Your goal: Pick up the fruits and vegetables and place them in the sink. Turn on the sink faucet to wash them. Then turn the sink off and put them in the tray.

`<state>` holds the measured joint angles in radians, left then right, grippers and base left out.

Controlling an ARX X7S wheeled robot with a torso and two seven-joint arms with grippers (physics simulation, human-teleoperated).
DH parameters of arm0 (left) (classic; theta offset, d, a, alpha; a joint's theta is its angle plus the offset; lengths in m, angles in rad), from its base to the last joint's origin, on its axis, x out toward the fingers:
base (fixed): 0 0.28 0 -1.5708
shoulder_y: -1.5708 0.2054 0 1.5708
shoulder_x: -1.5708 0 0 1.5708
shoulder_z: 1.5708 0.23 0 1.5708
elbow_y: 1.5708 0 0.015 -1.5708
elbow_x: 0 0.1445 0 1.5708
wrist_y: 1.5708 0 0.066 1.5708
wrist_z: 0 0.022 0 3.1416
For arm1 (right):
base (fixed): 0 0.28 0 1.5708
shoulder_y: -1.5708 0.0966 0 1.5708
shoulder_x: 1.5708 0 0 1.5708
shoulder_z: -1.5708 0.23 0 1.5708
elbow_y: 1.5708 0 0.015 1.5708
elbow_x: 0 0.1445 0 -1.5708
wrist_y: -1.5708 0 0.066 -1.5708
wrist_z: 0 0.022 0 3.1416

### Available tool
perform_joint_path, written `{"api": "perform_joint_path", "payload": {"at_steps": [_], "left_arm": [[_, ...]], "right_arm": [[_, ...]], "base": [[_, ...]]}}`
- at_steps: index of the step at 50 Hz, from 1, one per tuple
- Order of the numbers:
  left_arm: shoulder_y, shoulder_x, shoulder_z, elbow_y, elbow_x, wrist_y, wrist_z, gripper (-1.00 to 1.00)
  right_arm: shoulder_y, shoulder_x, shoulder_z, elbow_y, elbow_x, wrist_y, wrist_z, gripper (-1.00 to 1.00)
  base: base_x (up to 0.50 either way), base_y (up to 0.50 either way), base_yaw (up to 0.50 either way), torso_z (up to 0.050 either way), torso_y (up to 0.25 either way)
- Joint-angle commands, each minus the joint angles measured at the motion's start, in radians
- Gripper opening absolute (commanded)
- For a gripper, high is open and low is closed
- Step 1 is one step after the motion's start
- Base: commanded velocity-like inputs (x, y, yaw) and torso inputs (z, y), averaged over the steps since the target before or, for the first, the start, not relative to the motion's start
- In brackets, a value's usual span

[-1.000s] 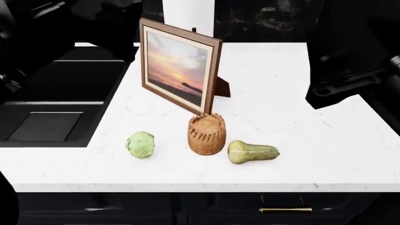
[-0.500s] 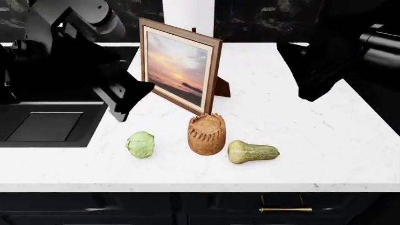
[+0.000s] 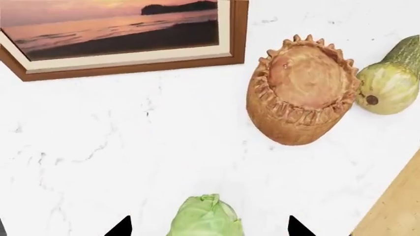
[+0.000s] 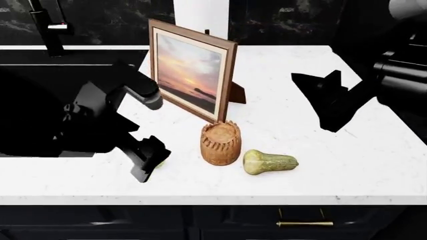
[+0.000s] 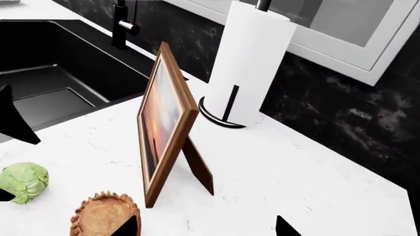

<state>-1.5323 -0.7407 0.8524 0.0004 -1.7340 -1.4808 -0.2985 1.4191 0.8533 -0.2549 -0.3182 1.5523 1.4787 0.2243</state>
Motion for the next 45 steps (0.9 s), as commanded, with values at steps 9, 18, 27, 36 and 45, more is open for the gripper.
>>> {"api": "perform_joint_path", "payload": {"at_steps": [9,18,27,36,45], "left_arm": [[0.069,0.028,0.100,-0.029,0.028,0.044,-0.011,1.00],[0.066,0.037,0.139,-0.041,0.090,0.039,0.027,-1.00],[0.054,0.025,0.154,-0.017,0.112,0.043,0.046,-1.00],[-0.008,-0.013,0.070,0.014,0.018,0.097,-0.003,-1.00],[-0.090,-0.101,-0.047,0.071,-0.066,0.168,-0.039,-1.00]], "right_arm": [[-0.051,0.039,-0.031,-0.023,-0.012,-0.048,-0.040,1.00],[-0.069,0.051,-0.038,-0.026,-0.007,-0.063,-0.043,1.00],[-0.054,0.063,-0.047,-0.024,0.039,-0.055,-0.020,1.00],[0.032,0.091,-0.099,-0.008,0.041,0.026,-0.205,1.00],[0.173,0.059,-0.410,0.044,-0.338,-0.019,-0.714,1.00]], "base": [[0.00,0.00,0.00,0.000,0.000],[0.00,0.00,0.00,0.000,0.000],[0.00,0.00,0.00,0.000,0.000],[0.00,0.00,0.00,0.000,0.000],[0.00,0.00,0.00,0.000,0.000]]}}
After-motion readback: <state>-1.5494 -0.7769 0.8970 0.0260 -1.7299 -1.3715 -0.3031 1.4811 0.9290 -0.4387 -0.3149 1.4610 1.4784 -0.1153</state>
